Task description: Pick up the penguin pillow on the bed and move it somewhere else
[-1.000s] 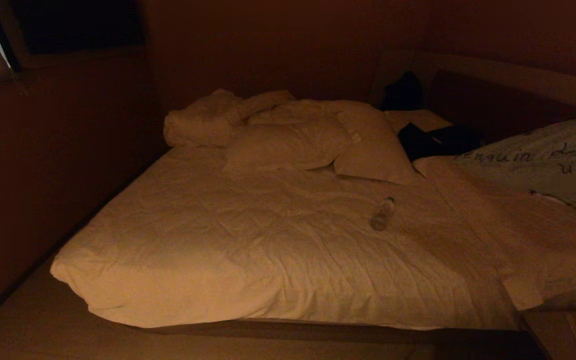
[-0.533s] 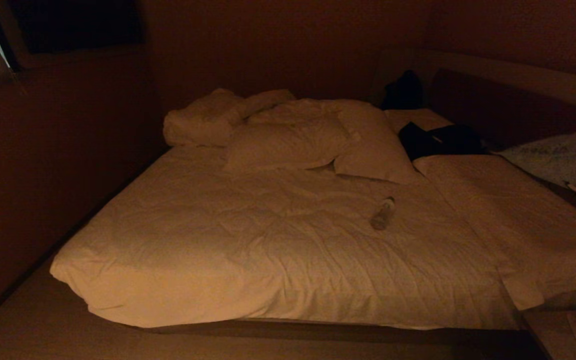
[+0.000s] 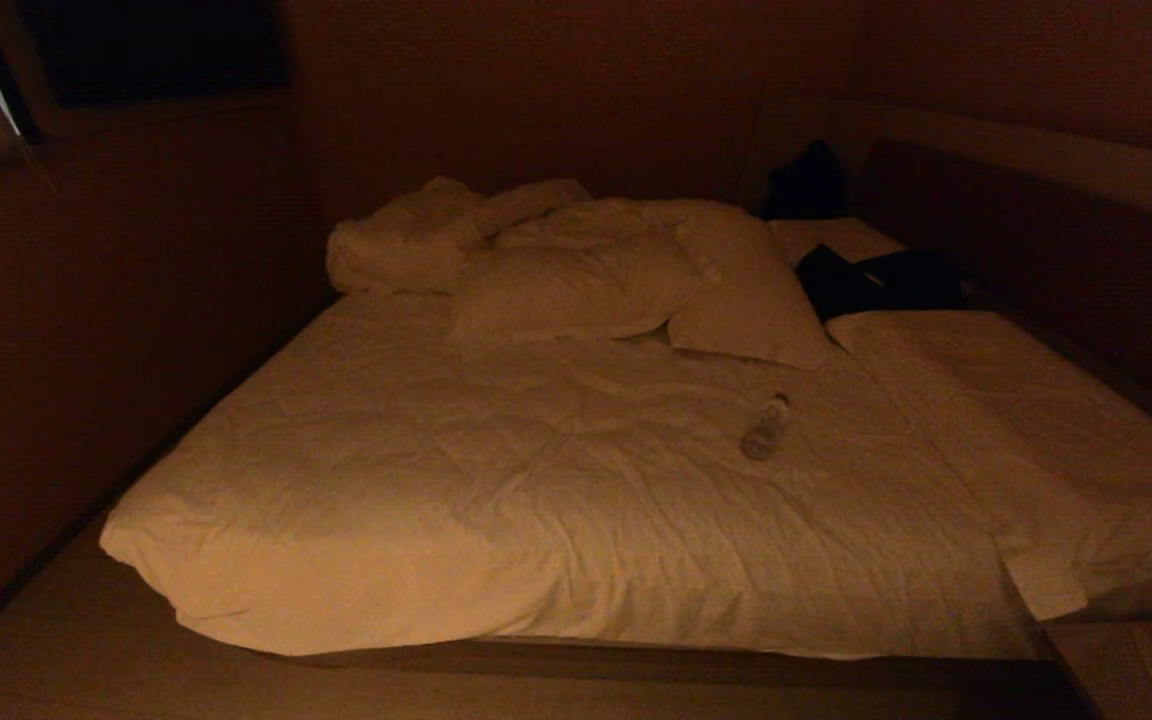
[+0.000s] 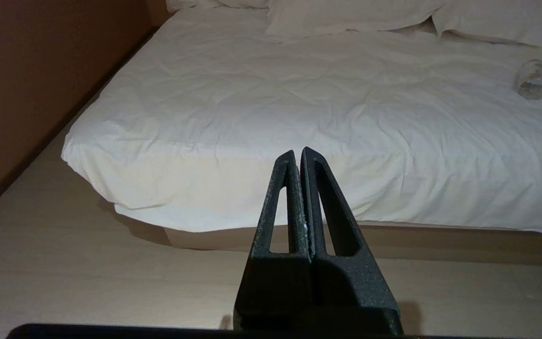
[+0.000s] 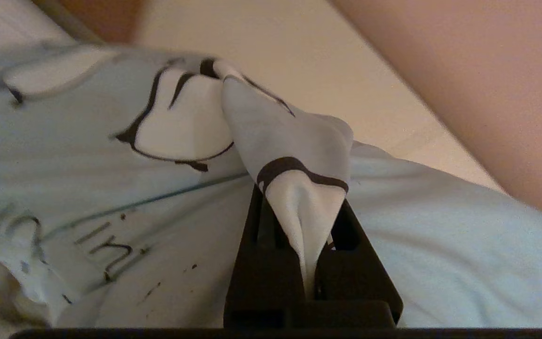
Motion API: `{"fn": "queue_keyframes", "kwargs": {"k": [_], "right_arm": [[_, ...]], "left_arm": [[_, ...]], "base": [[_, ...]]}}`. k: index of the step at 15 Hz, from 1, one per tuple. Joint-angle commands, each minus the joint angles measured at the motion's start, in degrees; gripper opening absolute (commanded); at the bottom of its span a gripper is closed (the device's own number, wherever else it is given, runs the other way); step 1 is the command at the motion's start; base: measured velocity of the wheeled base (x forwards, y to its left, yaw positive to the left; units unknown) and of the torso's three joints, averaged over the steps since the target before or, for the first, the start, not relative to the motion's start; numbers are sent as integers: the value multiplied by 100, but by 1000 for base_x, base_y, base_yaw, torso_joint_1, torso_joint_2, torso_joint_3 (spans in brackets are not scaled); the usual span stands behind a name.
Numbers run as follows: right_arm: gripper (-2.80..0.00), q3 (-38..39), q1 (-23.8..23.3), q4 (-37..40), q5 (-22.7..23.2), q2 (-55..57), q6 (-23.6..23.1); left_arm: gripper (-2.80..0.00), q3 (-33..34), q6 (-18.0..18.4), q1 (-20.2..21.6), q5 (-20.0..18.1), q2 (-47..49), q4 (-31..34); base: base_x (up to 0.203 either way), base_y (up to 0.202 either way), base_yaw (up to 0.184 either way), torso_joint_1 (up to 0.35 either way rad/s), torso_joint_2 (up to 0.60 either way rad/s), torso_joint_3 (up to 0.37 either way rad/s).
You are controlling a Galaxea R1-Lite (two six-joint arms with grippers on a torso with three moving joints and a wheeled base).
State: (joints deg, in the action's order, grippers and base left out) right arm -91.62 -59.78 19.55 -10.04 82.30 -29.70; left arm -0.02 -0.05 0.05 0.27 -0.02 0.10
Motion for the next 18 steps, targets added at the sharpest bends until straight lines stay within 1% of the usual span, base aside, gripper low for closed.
{"fn": "queue_keyframes", "kwargs": {"k": [1,3,4,6,9,12,14,16,18], "right_arm": [[-280,139,-755,303,4036,-142,-254],[-280,377,-1455,342,4807,-178,-389],[-280,596,-1774,340,5071,-201,-426],[-280,1084,-2108,297,5286,-268,-458],[-280,1976,-2595,-38,5290,-312,-443],[-280,2499,-3202,-844,5290,-264,-429],[-280,2581,-3541,-1211,5314,16,-409],[-280,2560,-3892,-1304,5319,377,-465],[-280,2539,-4141,-1487,5331,620,-547]], "left_arm": [[-280,2,-4,-5,0,-4,-1],[-280,2,-4,-4,0,2,-1],[-280,2,-4,-5,0,-6,-1],[-280,2,-4,3,0,-6,-1],[-280,2,-4,4,0,-6,-1],[-280,2,-4,1,0,-1,-1],[-280,2,-4,4,0,-6,-1],[-280,2,-4,2,0,-6,-1],[-280,2,-4,4,0,-5,-1]], "base": [[0,0,0,0,0,0],[0,0,0,0,0,0],[0,0,0,0,0,0],[0,0,0,0,0,0],[0,0,0,0,0,0],[0,0,0,0,0,0],[0,0,0,0,0,0],[0,0,0,0,0,0],[0,0,0,0,0,0]]}}
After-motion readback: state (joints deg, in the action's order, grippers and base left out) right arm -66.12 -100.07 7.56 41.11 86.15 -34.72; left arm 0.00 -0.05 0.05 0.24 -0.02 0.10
